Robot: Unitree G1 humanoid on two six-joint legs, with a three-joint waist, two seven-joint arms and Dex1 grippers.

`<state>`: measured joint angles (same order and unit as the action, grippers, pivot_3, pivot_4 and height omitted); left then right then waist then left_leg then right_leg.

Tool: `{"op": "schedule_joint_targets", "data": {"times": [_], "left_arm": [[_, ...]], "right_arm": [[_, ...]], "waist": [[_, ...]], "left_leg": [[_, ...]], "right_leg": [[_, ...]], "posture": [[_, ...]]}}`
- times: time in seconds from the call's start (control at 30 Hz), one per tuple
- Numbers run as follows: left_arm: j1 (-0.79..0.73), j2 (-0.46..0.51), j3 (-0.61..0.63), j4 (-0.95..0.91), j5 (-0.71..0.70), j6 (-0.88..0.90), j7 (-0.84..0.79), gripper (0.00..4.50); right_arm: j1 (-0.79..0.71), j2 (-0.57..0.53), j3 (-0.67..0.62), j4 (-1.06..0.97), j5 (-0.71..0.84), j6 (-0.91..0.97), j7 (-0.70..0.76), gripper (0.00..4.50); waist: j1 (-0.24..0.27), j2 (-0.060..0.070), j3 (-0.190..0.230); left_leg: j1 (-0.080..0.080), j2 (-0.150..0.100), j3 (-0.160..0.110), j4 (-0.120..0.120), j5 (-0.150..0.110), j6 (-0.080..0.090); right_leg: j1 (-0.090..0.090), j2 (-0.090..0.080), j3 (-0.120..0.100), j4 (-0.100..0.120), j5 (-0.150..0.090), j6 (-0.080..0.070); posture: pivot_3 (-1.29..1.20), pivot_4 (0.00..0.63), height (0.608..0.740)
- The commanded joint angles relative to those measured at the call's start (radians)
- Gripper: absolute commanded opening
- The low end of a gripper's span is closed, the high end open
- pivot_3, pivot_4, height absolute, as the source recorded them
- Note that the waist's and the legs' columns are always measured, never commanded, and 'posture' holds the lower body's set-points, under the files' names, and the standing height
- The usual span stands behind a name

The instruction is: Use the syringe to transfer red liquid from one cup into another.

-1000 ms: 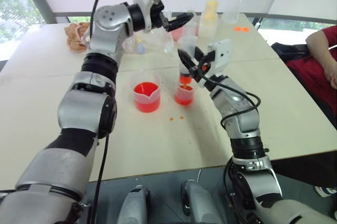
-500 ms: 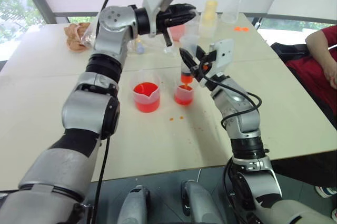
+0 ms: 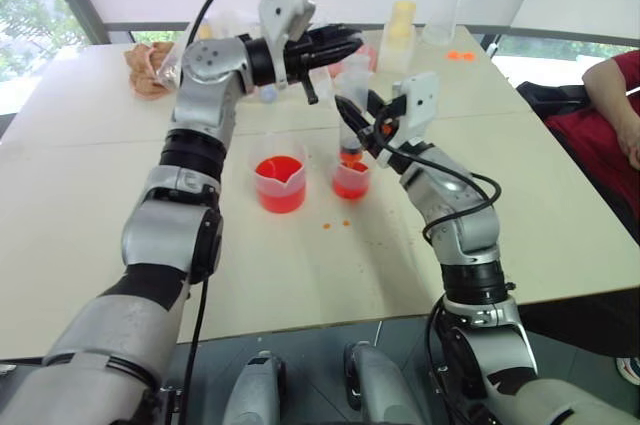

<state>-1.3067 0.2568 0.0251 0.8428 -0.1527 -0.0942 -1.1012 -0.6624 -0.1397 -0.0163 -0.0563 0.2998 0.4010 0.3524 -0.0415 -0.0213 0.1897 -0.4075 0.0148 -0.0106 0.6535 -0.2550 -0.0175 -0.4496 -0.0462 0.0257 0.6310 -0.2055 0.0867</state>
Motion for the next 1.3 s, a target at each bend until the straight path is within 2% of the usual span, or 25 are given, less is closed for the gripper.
{"op": "schedule_joint_targets", "data": {"times": [0.03,0.53,0.63,0.8,0.83,0.9,1.0,1.1,1.17,1.3], "left_arm": [[0.038,-0.030,-0.060,-0.029,0.010,0.031,-0.055,0.50],[0.089,-0.034,-0.059,-0.104,0.004,0.076,-0.034,0.50],[0.049,-0.013,0.008,-0.122,-0.066,0.148,-0.020,1.35],[0.019,0.040,0.121,-0.181,-0.196,0.251,0.017,3.62],[0.027,0.053,0.136,-0.209,-0.219,0.273,0.016,3.62],[0.058,0.084,0.161,-0.277,-0.259,0.344,0.031,3.62],[0.169,0.140,0.156,-0.472,-0.322,0.493,0.038,3.62],[0.396,0.271,0.094,-0.804,-0.385,0.673,-0.018,3.62],[0.523,0.346,0.087,-0.990,-0.454,0.781,-0.027,3.62],[0.682,0.403,0.123,-1.230,-0.596,0.933,0.048,3.62]], "right_arm": [[-0.065,-0.007,-0.033,-0.117,0.033,-0.037,-0.001,1.40],[-0.089,-0.050,-0.047,-0.128,0.052,-0.029,-0.004,1.40],[-0.090,-0.052,-0.049,-0.140,0.066,-0.016,-0.003,1.40],[-0.104,-0.047,-0.090,-0.161,0.131,0.040,-0.013,1.40],[-0.107,-0.048,-0.103,-0.165,0.147,0.053,-0.017,1.40],[-0.119,-0.053,-0.135,-0.166,0.184,0.084,-0.028,1.40],[-0.155,-0.089,-0.213,-0.156,0.269,0.167,-0.051,1.40],[-0.217,-0.233,-0.322,-0.080,0.373,0.400,-0.078,1.40],[-0.239,-0.340,-0.342,-0.015,0.399,0.550,-0.076,1.40],[-0.261,-0.466,-0.334,0.128,0.389,0.743,-0.078,1.40]], "waist": [[0.000,0.000,0.000],[0.000,0.000,0.000],[0.000,0.000,0.000],[-0.003,0.000,0.000],[-0.004,0.000,0.000],[-0.004,0.000,0.000],[-0.001,0.000,0.000],[0.001,0.001,0.000],[0.002,0.001,0.000],[0.021,0.000,0.000]], "left_leg": [[0.000,0.000,0.000,0.000,0.000,0.000],[0.000,0.000,0.000,0.000,0.000,0.000],[0.000,0.000,0.000,0.000,0.000,0.000],[0.000,0.000,0.000,0.000,0.000,0.000],[0.001,0.000,0.000,0.000,0.000,0.000],[0.001,0.001,0.000,0.000,0.000,0.000],[0.001,0.001,-0.001,0.000,0.000,0.000],[0.001,0.001,0.000,0.000,0.000,0.000],[0.000,0.001,0.000,-0.001,0.000,0.000],[0.000,0.001,0.000,0.000,0.000,0.000]], "right_leg": [[0.000,0.000,0.000,0.000,0.000,0.000],[0.000,0.000,0.000,0.000,0.000,0.000],[0.000,0.000,0.000,0.000,0.000,0.000],[0.000,0.000,0.000,0.000,0.000,0.000],[0.000,0.000,0.000,0.000,0.000,0.000],[0.000,0.000,0.000,0.001,0.000,0.000],[0.000,0.000,0.000,0.001,0.000,0.000],[0.000,-0.001,0.001,0.001,0.000,0.000],[0.000,-0.001,0.001,0.001,0.000,0.000],[0.001,-0.002,0.001,-0.002,0.000,0.000]], "posture": [[0.00,0.150,0.740],[0.00,0.150,0.740],[0.00,0.150,0.740],[0.00,0.150,0.740],[0.00,0.150,0.740],[0.00,0.150,0.740],[0.00,0.150,0.740],[0.00,0.150,0.740],[0.00,0.150,0.740],[0.00,0.150,0.740]]}}
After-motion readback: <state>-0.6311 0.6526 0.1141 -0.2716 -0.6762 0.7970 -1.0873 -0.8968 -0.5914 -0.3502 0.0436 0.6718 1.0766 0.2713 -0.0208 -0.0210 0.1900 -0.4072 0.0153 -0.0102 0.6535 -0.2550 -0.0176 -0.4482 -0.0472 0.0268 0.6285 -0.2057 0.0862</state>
